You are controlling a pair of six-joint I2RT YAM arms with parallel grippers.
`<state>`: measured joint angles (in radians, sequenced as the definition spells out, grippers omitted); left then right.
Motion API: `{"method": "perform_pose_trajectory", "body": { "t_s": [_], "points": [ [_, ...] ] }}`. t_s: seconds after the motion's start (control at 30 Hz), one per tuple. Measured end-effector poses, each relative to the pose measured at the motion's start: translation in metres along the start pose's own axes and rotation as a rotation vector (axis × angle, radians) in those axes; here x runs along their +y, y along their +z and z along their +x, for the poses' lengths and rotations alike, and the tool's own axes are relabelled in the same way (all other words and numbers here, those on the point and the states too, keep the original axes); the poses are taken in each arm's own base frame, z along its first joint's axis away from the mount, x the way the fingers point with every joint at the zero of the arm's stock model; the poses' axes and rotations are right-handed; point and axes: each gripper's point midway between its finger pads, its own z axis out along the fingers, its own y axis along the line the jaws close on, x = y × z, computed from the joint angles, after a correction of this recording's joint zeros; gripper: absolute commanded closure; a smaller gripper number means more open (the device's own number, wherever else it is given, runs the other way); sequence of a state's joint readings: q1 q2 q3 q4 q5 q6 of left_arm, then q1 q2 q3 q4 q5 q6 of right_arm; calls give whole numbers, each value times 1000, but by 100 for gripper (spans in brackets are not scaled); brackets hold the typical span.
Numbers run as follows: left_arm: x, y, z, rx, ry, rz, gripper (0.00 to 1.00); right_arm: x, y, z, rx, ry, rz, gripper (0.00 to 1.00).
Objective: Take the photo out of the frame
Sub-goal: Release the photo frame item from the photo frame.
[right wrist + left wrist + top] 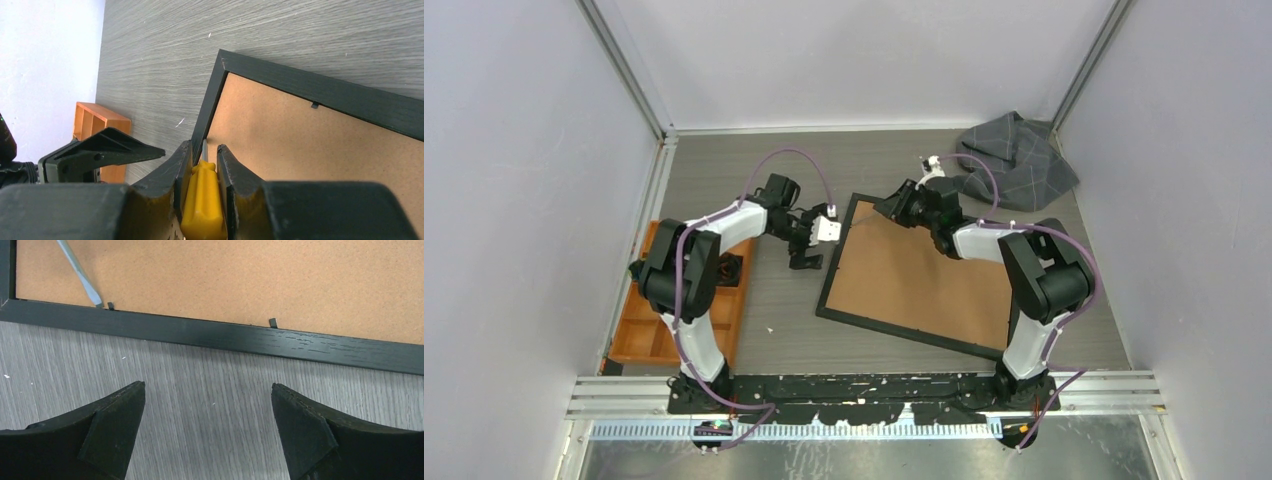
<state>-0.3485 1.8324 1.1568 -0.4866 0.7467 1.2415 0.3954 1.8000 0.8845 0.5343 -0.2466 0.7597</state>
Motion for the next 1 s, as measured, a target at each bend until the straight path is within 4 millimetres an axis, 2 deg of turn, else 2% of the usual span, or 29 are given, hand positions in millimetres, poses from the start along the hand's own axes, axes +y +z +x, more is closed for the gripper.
{"method": "perform_pose_trajectory", "body": {
  "t_s": [0.37,1.0],
  "points": [
    [-8,14,3,83,34,23,4,-7,-1,-1,2,94,43,99],
    [-9,16,3,91,15,20,5,-10,-6,4,33,214,81,99]
  ]
}}
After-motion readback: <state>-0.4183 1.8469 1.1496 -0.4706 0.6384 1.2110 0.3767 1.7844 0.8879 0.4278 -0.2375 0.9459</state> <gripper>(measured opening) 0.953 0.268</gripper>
